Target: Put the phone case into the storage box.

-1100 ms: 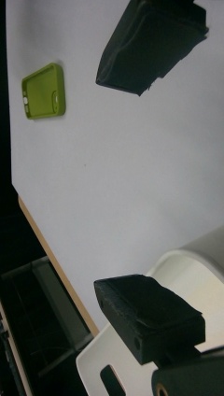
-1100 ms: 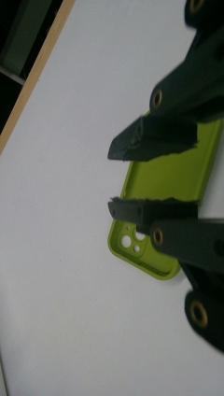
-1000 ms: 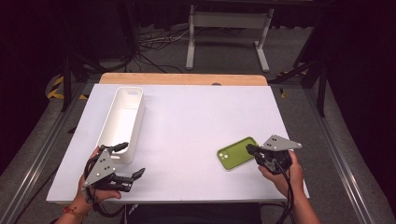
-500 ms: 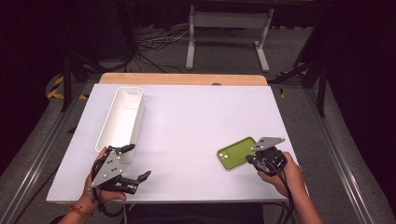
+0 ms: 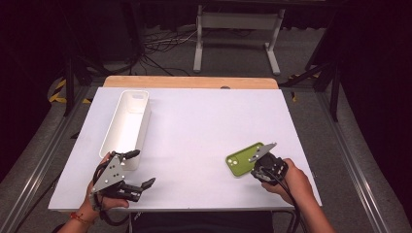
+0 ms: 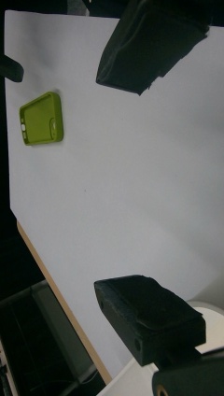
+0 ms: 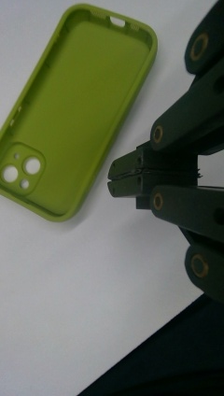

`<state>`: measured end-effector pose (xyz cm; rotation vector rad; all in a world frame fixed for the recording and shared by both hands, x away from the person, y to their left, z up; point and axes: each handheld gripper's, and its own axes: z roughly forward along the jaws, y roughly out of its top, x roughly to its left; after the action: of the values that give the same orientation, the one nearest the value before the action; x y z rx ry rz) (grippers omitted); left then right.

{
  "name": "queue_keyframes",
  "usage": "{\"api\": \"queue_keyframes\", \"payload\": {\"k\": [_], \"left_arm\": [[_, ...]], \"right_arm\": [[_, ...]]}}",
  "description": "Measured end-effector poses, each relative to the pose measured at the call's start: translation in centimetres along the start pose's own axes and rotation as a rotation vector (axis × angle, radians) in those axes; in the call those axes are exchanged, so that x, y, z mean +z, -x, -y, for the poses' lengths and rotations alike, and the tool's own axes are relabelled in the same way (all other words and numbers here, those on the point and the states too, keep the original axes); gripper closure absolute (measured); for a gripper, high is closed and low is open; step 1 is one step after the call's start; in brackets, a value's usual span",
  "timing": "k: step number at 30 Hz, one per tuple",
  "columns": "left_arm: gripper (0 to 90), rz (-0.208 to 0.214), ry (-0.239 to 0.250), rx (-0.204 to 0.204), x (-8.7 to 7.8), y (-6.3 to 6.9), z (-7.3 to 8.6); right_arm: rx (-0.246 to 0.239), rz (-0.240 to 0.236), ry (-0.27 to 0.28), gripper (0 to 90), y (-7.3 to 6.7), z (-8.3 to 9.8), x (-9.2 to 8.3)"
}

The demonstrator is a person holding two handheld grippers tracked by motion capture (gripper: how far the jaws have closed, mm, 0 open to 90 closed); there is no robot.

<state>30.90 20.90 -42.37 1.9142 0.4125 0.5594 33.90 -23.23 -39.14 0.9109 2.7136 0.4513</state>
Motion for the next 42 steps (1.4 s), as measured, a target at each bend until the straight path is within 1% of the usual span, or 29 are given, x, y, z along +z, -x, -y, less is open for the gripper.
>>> {"api": "queue_keyframes", "payload": {"k": [1, 2, 3, 7, 11, 13, 17, 19, 21, 24, 25, 27, 31, 32, 34, 36, 42], "left_arm": [[5.2, 0.004, 0.011, -0.007, 0.0, 0.0, 0.1], [5.3, 0.01, 0.006, -0.012, 0.0, 0.0, 0.1], [5.3, 0.006, 0.008, -0.005, 0.0, 0.0, 0.1], [5.4, 0.006, 0.011, -0.01, 0.0, 0.0, 0.1], [5.7, 0.007, -0.004, 0.001, 0.1, 0.1, 0.1], [5.7, 0.007, -0.007, 0.007, 0.1, 0.1, 0.0], [5.8, 0.012, -0.012, -0.002, 0.1, 0.0, 0.1], [5.8, 0.013, -0.02, 0.002, 0.2, 0.0, 0.2], [6.2, 0.012, -0.014, 0.002, 0.2, 0.0, 0.2], [6.2, 0.012, -0.019, 0.005, 0.3, 0.0, 0.1], [6.2, 0.011, -0.02, -0.003, 0.3, 0.1, 0.2], [6.2, 0.012, -0.017, -0.009, 0.4, 0.0, 0.2], [6.2, 0.006, -0.02, -0.004, 0.4, -0.1, 0.2], [6.2, 0.014, -0.023, -0.013, 0.5, -0.1, 0.2], [6.3, 0.011, -0.026, -0.006, 0.6, -0.1, 0.2], [6.3, 0.016, -0.026, -0.02, 0.6, -0.1, 0.2], [6.4, 0.023, -0.03, -0.018, 0.7, -0.1, 0.3]], "right_arm": [[-0.008, -0.002, -0.03, 90.0, -0.2, -0.4, 0.2], [-0.018, -0.007, -0.045, 90.0, -0.3, -0.6, 0.4], [-0.018, -0.007, -0.045, 90.0, -0.3, -0.6, 0.4], [-0.038, -0.015, -0.086, 90.0, -0.5, -1.3, 1.2], [-0.069, -0.027, -0.123, 90.0, -0.7, -1.8, 1.9], [-0.072, -0.029, -0.139, 90.0, -0.9, -2.0, 2.3], [-0.075, -0.026, -0.135, 90.0, -1.0, -2.1, 2.7], [-0.074, -0.029, -0.138, 90.0, -1.0, -2.1, 2.8], [-0.074, -0.027, -0.143, 90.0, -0.9, -2.2, 3.1], [-0.073, -0.025, -0.138, 90.0, -0.9, -2.3, 3.4], [-0.074, -0.028, -0.142, 90.0, -1.0, -2.4, 3.4], [-0.074, -0.027, -0.135, 90.0, -0.9, -2.5, 3.7], [-0.077, -0.017, -0.117, 90.0, -0.9, -2.8, 4.0], [-0.078, -0.021, -0.118, 90.0, -0.9, -2.9, 4.1], [-0.08, -0.019, -0.116, 90.0, -1.0, -3.2, 4.3], [-0.083, -0.017, -0.107, 90.0, -0.8, -3.5, 4.4], [-0.08, -0.01, -0.082, 90.0, -0.4, -4.9, 4.9]]}}
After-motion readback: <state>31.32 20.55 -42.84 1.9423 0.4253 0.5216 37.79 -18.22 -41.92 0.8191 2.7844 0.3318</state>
